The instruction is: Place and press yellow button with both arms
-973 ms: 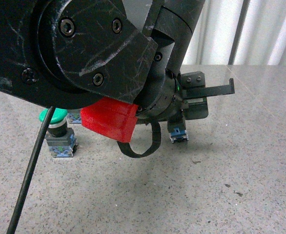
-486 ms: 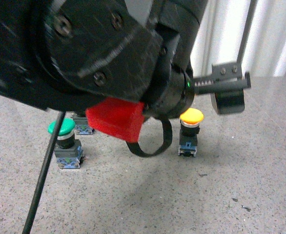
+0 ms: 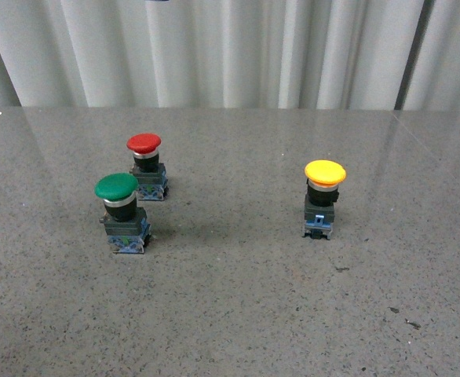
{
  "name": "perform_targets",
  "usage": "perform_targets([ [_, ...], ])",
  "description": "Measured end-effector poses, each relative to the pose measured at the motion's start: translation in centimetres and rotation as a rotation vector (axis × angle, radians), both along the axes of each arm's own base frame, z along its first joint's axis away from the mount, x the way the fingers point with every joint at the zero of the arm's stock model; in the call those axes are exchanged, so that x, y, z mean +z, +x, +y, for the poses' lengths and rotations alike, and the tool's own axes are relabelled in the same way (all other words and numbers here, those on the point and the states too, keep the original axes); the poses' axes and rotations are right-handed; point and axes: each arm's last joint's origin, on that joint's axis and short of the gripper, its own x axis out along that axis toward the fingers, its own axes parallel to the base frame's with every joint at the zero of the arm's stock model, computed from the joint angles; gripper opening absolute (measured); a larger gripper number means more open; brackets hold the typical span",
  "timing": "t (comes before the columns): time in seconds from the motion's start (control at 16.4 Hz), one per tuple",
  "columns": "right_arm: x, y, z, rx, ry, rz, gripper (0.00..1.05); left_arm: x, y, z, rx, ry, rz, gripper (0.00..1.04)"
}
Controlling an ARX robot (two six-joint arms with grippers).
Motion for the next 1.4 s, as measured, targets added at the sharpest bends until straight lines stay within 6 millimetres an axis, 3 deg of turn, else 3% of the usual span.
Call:
perform_targets([
  [0.18,0.0,0.0,0.0,0.000,0.000,0.000,0.98,-1.1,-4.2,4.3,0.070,-0.084,-0.062,0.73],
  [0.3,0.0,0.0,0.0,0.000,0.000,0.000,0.98,-3.3,-7.7,7.0,0.089,-0.116,-0.082,0.53],
  [0.43,0.0,0.0,0.0,0.000,0.000,0.000,0.98,-5.6,-9.3,8.2,0.080,-0.125,-0.064,0.30],
  [0.61,0.0,0.0,0.0,0.000,0.000,0.000,0.98,-7.5,-10.8,9.3,0.075,-0.127,-0.053,0.04],
  [1.03,0.0,0.0,0.0,0.000,0.000,0.000,0.98,-10.1,-13.7,11.8,0.093,-0.128,-0.061,0.04],
  [1.4,0.0,0.0,0.0,0.000,0.000,0.000,0.98,-11.5,-15.3,11.7,0.072,-0.131,-0.088,0.04],
])
